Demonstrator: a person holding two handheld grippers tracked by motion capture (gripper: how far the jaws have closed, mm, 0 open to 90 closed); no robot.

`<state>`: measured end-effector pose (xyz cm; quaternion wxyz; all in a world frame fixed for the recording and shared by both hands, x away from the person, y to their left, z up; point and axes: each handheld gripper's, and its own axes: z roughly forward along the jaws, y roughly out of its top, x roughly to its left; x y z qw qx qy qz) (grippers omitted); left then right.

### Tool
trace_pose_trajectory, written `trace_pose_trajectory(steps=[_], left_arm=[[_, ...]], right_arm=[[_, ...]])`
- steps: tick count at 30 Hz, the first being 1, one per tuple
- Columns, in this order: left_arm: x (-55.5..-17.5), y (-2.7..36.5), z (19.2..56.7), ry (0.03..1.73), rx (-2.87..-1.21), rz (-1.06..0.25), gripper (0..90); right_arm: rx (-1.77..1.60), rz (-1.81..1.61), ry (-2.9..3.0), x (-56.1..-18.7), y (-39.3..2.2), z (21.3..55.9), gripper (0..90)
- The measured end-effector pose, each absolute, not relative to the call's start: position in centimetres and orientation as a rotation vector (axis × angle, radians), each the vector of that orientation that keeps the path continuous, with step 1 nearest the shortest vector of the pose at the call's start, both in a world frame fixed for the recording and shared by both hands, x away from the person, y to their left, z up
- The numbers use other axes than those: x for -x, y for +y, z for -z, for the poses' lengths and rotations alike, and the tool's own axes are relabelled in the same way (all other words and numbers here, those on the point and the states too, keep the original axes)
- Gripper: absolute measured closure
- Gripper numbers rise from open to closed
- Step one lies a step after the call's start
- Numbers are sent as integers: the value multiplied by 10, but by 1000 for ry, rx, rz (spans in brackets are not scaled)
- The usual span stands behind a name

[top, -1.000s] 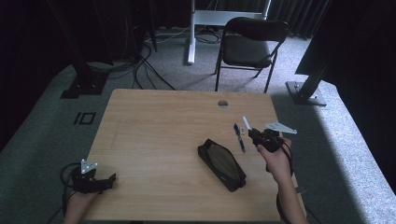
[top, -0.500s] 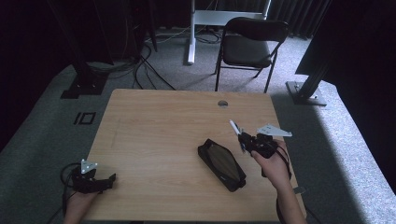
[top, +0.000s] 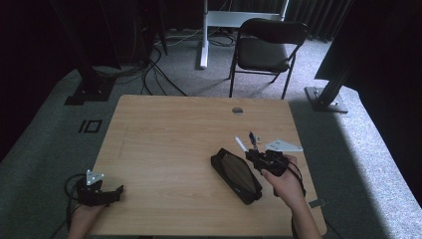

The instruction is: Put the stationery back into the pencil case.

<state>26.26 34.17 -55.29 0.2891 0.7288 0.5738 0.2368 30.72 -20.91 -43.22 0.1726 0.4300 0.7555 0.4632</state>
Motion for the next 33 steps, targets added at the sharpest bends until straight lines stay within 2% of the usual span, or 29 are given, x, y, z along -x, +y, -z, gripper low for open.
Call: trace_pose_trajectory(steps=[33], left_arm=[[-263, 342, 553, 1531, -1945, -632, 2]], right_arm=[[-1190, -1174, 2339, -309, -182, 475, 784]])
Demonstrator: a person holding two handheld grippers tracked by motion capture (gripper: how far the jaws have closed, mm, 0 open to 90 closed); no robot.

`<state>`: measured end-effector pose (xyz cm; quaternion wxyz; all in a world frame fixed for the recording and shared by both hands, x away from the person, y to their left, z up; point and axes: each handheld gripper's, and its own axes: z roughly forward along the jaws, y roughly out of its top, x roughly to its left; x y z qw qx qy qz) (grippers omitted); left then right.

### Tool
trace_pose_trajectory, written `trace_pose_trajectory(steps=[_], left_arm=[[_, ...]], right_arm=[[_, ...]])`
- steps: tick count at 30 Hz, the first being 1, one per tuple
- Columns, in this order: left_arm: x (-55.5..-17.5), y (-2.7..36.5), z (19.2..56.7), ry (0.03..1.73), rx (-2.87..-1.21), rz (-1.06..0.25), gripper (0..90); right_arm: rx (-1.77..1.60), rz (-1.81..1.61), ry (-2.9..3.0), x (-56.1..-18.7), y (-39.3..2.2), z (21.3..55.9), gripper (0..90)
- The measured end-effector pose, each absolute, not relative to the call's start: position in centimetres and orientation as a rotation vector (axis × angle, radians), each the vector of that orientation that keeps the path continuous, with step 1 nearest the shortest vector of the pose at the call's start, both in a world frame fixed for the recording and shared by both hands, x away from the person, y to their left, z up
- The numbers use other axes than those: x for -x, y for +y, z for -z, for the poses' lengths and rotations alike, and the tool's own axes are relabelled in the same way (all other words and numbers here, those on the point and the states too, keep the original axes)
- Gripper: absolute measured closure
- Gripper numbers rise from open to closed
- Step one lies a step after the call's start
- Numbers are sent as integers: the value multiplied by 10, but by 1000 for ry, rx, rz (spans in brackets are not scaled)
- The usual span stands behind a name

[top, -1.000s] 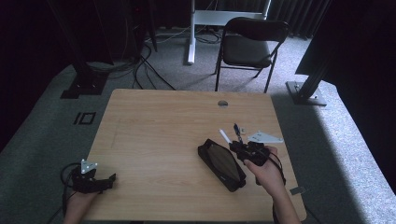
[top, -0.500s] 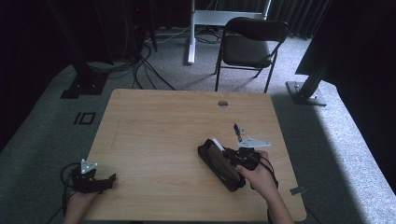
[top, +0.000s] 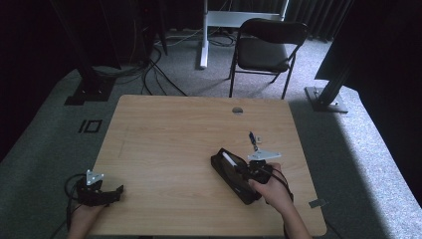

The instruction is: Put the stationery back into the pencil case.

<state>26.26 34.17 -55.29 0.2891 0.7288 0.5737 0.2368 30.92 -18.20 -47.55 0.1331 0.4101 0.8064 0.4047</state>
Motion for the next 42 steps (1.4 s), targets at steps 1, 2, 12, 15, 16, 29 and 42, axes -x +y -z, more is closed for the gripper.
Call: trace_pose_trajectory(steps=[1, 2, 12, 15, 16, 29, 42], left_arm=[[-263, 342, 553, 1531, -1945, -632, 2], [-263, 342, 553, 1531, -1945, -632, 2], [-263, 342, 553, 1531, -1945, -632, 2], [-263, 342, 553, 1531, -1945, -632, 2], [-263, 342, 553, 1531, -1945, -632, 2], [-263, 342, 553, 1531, -1945, -632, 2], [-263, 342, 553, 1531, -1945, -632, 2]], right_arm=[[-1190, -1166, 2342, -310, -181, 476, 784], [-1186, -1157, 2347, -310, -181, 477, 784], [-1188, -1086, 2369, -314, -172, 481, 784], [-1195, -1062, 2379, -314, -169, 482, 784], [-1189, -1053, 2387, -315, -168, 483, 784], [-1175, -938, 2426, -322, -156, 488, 784], [-1159, -859, 2456, -328, -147, 492, 784]])
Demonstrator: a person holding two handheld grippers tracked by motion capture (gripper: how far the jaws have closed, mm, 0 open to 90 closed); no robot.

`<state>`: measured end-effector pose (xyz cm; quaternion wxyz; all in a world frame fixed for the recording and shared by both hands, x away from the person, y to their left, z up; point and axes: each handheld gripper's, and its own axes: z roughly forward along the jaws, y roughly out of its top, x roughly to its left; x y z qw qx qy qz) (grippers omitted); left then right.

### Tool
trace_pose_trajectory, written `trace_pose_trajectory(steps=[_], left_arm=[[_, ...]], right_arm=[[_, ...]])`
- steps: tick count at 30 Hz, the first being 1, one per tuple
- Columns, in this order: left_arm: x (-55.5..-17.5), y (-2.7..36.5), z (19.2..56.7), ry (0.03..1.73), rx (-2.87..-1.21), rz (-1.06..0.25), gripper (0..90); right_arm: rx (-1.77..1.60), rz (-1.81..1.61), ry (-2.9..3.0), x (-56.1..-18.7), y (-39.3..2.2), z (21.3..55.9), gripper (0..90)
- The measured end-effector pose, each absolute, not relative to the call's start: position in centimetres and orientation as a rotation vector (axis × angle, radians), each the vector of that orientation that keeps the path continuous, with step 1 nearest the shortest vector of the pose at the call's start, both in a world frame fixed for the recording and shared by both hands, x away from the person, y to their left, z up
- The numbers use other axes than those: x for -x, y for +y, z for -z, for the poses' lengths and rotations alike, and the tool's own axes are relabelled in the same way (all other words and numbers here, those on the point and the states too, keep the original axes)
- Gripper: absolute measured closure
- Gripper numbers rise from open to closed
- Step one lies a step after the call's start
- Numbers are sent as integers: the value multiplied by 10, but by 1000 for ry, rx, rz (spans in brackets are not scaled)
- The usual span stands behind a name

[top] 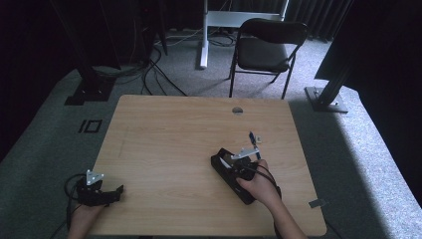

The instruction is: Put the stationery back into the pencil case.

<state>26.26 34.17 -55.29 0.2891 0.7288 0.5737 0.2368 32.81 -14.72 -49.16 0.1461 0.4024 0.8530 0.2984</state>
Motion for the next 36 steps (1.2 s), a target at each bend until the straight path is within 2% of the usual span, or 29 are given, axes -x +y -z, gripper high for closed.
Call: trace_pose_trajectory(steps=[21, 26, 36], left_arm=[[-263, 342, 553, 1532, -1944, -632, 2], [-263, 342, 553, 1531, -1945, -632, 2], [-263, 342, 553, 1531, -1945, -632, 2]], right_arm=[[-1163, -754, 2515, -340, -135, 505, 779], [-1157, -759, 2549, -341, -134, 508, 719], [-1151, -851, 2491, -337, -141, 488, 726]])
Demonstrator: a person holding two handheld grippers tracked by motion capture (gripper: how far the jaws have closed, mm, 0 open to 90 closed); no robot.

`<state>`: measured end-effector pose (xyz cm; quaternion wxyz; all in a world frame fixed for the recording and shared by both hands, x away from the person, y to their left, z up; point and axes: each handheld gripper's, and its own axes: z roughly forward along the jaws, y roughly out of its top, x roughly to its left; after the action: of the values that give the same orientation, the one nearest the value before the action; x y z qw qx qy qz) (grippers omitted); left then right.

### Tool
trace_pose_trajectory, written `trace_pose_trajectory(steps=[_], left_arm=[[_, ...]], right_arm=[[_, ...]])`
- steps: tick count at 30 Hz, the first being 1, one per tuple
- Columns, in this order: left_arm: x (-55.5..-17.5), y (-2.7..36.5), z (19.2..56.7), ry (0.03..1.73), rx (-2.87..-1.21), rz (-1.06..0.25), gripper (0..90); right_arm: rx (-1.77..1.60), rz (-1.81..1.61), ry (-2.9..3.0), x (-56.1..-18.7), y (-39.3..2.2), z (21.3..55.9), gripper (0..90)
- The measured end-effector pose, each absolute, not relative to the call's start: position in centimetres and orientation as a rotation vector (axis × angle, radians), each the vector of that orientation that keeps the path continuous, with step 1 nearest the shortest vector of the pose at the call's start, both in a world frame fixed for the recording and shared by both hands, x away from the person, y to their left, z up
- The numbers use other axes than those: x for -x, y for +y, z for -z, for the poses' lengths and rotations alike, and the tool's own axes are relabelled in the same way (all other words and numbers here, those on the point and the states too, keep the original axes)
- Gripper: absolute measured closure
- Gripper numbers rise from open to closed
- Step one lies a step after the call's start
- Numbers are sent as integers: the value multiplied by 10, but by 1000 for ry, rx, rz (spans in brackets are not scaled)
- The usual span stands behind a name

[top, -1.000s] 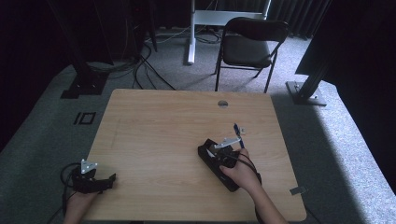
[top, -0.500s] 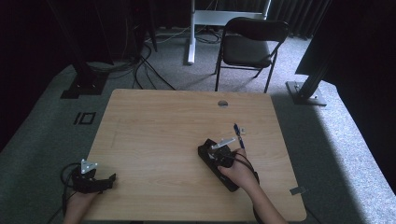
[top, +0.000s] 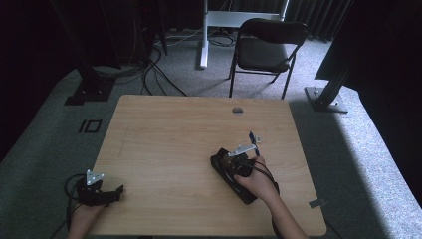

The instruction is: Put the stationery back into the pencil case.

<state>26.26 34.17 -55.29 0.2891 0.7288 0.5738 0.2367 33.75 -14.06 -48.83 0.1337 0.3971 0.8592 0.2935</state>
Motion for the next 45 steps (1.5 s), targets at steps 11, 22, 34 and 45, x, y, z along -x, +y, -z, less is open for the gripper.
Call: trace_pose_trajectory(steps=[11, 22, 34, 45], left_arm=[[-263, 342, 553, 1531, -1945, -632, 2], [-263, 342, 553, 1531, -1945, -632, 2], [-263, 342, 553, 1532, -1944, -632, 2], [-263, 342, 553, 1532, -1945, -632, 2]], right_arm=[[-1158, -946, 2455, -335, -150, 468, 727], [-1159, -1067, 2399, -334, -162, 452, 728], [-1196, -1137, 2296, -340, -177, 438, 729], [-1261, -1133, 2182, -350, -198, 438, 721]])
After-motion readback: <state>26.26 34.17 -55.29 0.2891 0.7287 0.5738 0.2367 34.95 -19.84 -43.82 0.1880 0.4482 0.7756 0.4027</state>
